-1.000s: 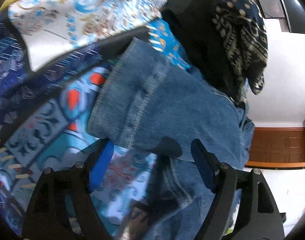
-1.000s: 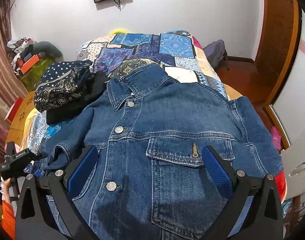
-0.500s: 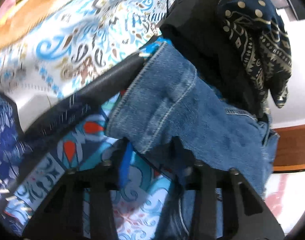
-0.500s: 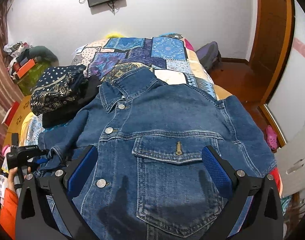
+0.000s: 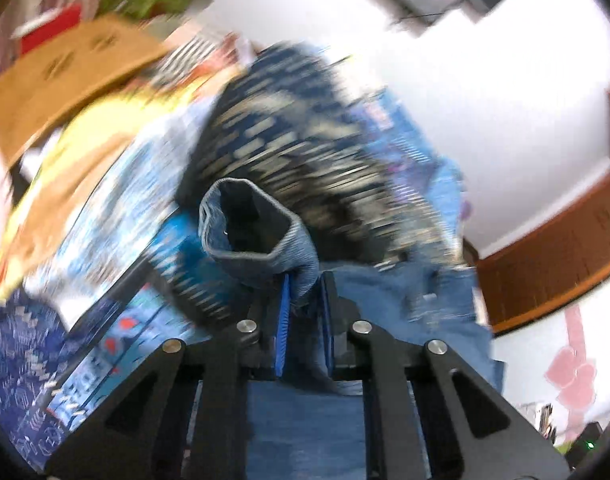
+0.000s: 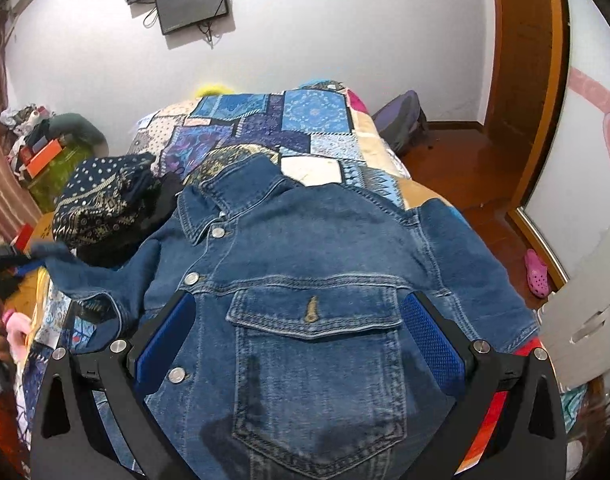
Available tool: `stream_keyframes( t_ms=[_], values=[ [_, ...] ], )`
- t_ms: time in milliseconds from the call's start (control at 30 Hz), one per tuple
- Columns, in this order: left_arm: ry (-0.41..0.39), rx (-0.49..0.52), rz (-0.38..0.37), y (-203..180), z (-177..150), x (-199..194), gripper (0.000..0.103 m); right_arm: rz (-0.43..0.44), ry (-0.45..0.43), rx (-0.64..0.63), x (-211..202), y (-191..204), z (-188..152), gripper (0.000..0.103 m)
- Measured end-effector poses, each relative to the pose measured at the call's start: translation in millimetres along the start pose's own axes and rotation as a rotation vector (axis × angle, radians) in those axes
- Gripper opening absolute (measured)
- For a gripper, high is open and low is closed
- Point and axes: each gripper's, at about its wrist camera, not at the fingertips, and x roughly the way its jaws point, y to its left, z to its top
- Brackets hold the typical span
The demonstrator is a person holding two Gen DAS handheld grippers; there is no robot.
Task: Fold large clothes
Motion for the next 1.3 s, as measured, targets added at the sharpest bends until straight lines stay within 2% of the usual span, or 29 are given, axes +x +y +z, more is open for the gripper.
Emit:
stream_keyframes(
  t_ms=[33, 100, 167, 267, 400, 567, 667, 733, 800, 867, 933, 1100, 1167, 1300],
  values=[
    [-0.025, 0.048, -0.022, -24.9, 2.6, -4.0, 0.007, 0.001, -0.003, 0.006, -0.3, -2.8, 0.4, 0.103],
    [-0.047, 0.114, -0.061, -61.8, 7.7, -7.6, 0.000, 0.006, -0.005, 0.023, -2.0, -10.1, 1.0, 0.103],
    [-0.047, 0.191, -0.135, -97.8, 7.3, -14.1, 0.000, 0.019, -0.008, 0.041, -4.4, -16.7, 1.0, 0.103],
    [-0.029, 0.279, -0.183, -143.1, -1.0, -6.6, 0.000, 0.035, -0.015, 0.072, -9.1, -26.4, 0.6, 0.103],
    [0.053, 0.370, -0.244, -185.8, -25.6, 11.5, 0.000, 0.031, -0.021, 0.086, -12.2, -35.3, -0.8, 0.103],
    [0.155, 0.470, -0.259, -210.2, -58.9, 27.6, 0.000, 0.019, -0.002, 0.090, -10.0, -41.8, -1.8, 0.103],
    [0.135, 0.505, -0.198, -201.6, -69.7, 22.6, 0.002, 0.018, 0.000, 0.070, -10.1, -39.3, -0.4, 0.103],
    [0.145, 0.495, -0.159, -185.9, -65.9, 21.4, 0.003, 0.019, -0.001, 0.043, -9.4, -32.2, 3.0, 0.103],
    [0.139, 0.472, -0.129, -164.8, -58.5, 16.5, 0.011, 0.042, 0.000, 0.014, -8.4, -21.5, 8.3, 0.103],
    [0.116, 0.456, -0.090, -143.4, -49.2, 12.7, 0.028, 0.075, 0.002, -0.010, -6.8, -9.8, 14.2, 0.103],
    [0.087, 0.441, -0.052, -123.1, -41.0, 6.8, 0.038, 0.105, 0.001, -0.040, -4.8, 5.3, 21.3, 0.103],
    [0.055, 0.403, 0.015, -66.4, -20.6, -8.0, 0.044, 0.184, -0.005, -0.161, 4.8, 64.5, 41.8, 0.103],
    [0.044, 0.390, 0.042, -44.0, -14.5, -15.1, 0.050, 0.226, 0.011, -0.208, 12.2, 90.6, 47.8, 0.103],
    [0.046, 0.327, 0.045, -3.4, -4.2, -22.9, 0.052, 0.339, 0.070, -0.275, 32.2, 141.4, 55.5, 0.103]
  ],
)
